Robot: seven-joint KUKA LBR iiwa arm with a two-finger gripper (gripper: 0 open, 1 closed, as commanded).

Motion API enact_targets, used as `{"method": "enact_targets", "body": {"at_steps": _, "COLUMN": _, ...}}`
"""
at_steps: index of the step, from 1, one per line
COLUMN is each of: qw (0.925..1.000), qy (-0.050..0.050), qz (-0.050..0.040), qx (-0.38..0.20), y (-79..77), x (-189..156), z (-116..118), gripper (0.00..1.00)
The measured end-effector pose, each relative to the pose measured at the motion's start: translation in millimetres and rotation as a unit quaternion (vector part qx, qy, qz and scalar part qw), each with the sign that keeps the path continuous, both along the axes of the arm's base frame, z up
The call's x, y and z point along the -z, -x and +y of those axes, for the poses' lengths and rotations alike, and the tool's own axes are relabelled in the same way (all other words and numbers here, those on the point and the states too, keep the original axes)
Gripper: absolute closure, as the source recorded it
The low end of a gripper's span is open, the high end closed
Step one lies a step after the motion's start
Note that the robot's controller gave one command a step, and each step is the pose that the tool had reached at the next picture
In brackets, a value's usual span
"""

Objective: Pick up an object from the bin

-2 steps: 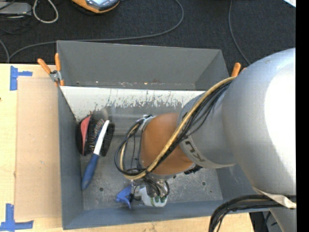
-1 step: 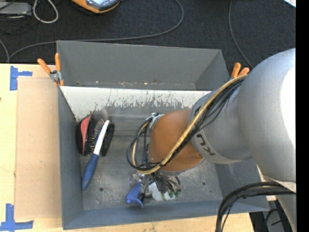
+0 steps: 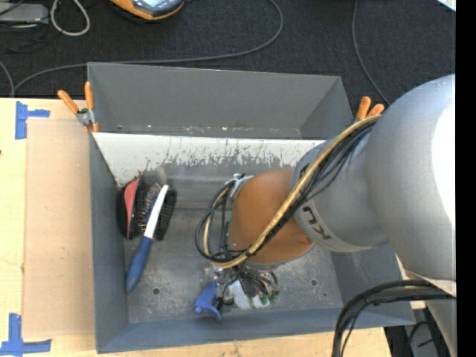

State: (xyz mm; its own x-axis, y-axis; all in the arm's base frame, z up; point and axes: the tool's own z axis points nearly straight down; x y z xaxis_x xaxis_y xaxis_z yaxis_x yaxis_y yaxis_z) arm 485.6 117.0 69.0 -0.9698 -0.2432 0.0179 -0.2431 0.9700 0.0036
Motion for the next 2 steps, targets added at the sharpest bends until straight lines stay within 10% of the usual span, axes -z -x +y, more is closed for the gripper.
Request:
{"method": "enact_targets", "body": {"at_steps": 1, "qw": 0.9999, "qy": 0.001, "qz": 0.0028, "qx": 0.010, "y": 3.8, "x": -94, "z": -3, "gripper": 1.00}}
{"method": "enact_targets", "body": {"at_steps": 2, "qw": 1.0000, "qy": 0.000, "qz": 0.0024, "qx": 0.004, "y": 10.6, "x": -29, "z": -1, "gripper": 1.00}}
